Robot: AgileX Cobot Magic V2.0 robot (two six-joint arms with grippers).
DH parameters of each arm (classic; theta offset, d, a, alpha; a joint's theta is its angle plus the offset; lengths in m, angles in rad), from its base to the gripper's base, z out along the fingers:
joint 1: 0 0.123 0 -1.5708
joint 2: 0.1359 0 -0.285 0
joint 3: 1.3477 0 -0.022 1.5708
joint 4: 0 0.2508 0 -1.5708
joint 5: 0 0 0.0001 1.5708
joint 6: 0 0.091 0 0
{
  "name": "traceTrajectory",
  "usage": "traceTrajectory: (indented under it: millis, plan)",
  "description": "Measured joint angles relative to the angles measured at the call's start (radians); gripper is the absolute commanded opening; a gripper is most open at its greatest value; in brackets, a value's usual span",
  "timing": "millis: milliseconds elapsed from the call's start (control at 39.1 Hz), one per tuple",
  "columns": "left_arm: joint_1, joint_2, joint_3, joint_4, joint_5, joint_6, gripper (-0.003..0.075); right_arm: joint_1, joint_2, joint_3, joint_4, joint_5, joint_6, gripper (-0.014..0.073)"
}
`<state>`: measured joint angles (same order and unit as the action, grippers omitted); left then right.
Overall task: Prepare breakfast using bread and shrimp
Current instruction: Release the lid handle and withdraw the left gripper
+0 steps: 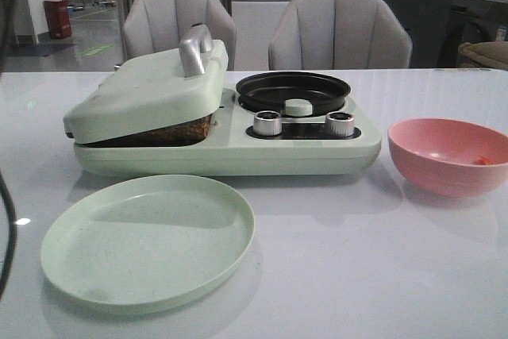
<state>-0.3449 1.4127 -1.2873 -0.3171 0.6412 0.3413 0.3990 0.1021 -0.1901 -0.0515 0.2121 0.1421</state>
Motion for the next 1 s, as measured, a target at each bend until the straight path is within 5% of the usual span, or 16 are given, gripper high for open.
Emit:
traceTrajectory:
  millis: [282, 998]
  plan:
    - [0.000, -0.285, 0.092, 0.049, 0.071, -0.033, 0.0366, 0.000, 0.000, 0.000, 0.000, 0.000, 0.000, 0.0507]
    - [0.000, -1.145, 0.695, 0.002, -0.067, -0.034, 0.0328, 0.000, 0.000, 0.000, 0.000, 0.000, 0.000, 0.0507]
